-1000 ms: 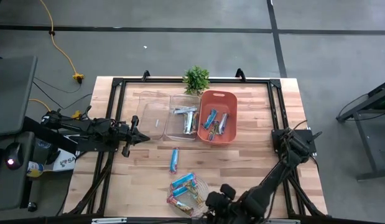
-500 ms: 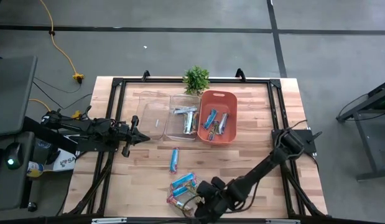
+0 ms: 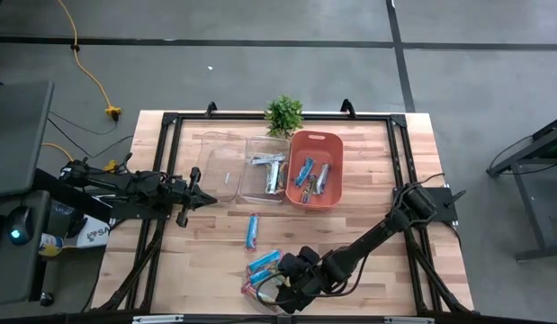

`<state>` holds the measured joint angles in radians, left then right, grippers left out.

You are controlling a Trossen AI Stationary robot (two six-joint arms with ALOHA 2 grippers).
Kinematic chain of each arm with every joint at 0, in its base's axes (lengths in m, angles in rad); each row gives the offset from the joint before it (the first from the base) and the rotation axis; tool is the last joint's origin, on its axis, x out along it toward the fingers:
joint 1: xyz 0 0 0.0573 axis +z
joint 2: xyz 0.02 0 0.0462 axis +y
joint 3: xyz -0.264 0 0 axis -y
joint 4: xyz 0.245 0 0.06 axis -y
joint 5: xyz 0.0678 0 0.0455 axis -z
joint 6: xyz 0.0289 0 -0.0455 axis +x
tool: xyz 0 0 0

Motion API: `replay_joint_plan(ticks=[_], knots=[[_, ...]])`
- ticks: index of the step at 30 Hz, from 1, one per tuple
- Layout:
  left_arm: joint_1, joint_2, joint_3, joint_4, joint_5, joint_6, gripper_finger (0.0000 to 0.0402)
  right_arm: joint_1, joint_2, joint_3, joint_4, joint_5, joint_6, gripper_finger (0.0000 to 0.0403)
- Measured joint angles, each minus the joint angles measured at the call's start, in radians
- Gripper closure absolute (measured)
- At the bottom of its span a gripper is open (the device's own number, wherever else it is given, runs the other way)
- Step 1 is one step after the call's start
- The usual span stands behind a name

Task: Pick and place Granola Bars by type
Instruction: Put the yellow granola bar into the right transparent bin

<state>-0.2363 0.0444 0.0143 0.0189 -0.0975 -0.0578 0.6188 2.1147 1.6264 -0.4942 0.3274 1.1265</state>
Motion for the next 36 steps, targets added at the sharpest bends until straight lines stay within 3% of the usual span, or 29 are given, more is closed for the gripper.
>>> replay_joint_plan(ticks=[36], knots=[[0.000,0.000,0.000,0.000,0.000,0.000,0.0400,-0.006,0.060,0.000,0.065,0.051,-0.007,0.0134]])
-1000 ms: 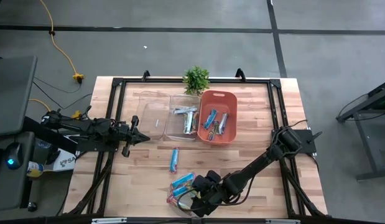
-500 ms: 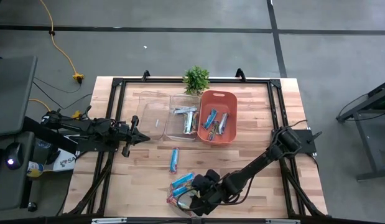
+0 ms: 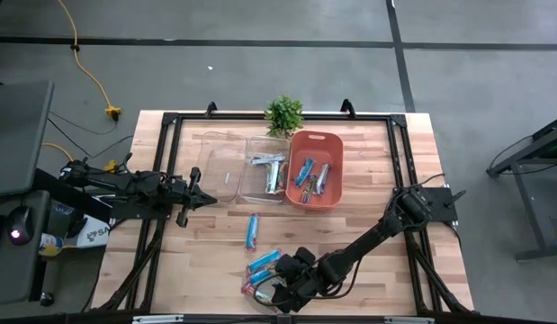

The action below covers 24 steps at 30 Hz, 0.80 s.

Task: Pick and place Granola Bars by type
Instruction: Put the yellow granola bar into the right transparent bin

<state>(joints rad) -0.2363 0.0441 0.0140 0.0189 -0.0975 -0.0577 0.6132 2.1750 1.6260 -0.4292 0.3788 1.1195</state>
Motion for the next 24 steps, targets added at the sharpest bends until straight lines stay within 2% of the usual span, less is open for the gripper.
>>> replay_joint_plan(ticks=[15,24], knots=[[0.000,0.000,0.000,0.000,0.000,0.000,0.0400,-0.005,0.058,0.000,0.020,-0.048,0.029,0.0138],[0.000,0.000,0.000,0.000,0.000,0.000,0.0400,-0.005,0.058,0.000,0.016,-0.056,0.028,0.0201]])
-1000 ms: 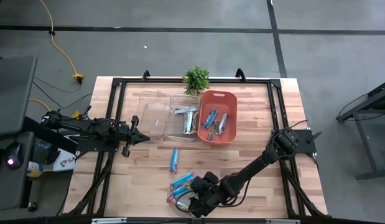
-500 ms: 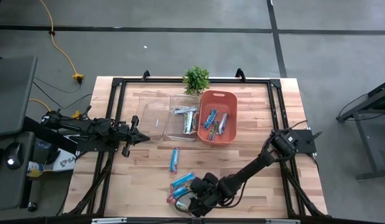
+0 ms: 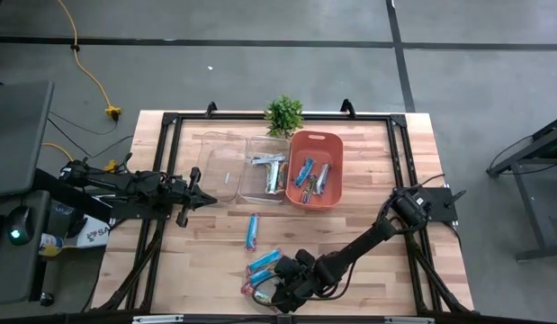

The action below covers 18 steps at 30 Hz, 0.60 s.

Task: Pick and place Granola Bars by type
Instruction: Put the yellow granola bar into the right transparent bin

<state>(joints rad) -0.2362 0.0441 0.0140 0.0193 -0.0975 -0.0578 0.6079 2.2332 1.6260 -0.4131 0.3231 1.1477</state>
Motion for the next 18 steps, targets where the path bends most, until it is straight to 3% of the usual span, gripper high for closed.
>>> replay_joint_plan(ticks=[8,18], knots=[[0.000,0.000,0.000,0.000,0.000,0.000,0.0400,0.000,0.001,0.000,0.018,-0.017,0.003,0.0259],[0.000,0.000,0.000,0.000,0.000,0.000,0.0400,0.000,0.001,0.000,0.036,-0.029,-0.002,0.0304]])
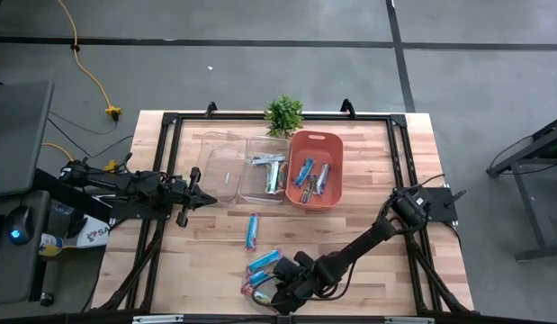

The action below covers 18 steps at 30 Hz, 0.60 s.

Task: Pick and place Granola Bars by type
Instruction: Put the yellow granola bar into the right transparent bin

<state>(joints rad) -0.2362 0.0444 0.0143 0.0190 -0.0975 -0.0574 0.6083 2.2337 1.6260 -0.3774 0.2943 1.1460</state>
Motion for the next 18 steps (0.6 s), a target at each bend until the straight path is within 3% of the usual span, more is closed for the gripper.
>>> replay_joint_plan(ticks=[9,18], knots=[[0.000,0.000,0.000,0.000,0.000,0.000,0.0400,0.000,0.000,0.000,0.017,-0.024,-0.012,0.0343],[0.000,0.000,0.000,0.000,0.000,0.000,0.0400,-0.015,0.000,0.055,0.075,-0.114,-0.118,0.0345]])
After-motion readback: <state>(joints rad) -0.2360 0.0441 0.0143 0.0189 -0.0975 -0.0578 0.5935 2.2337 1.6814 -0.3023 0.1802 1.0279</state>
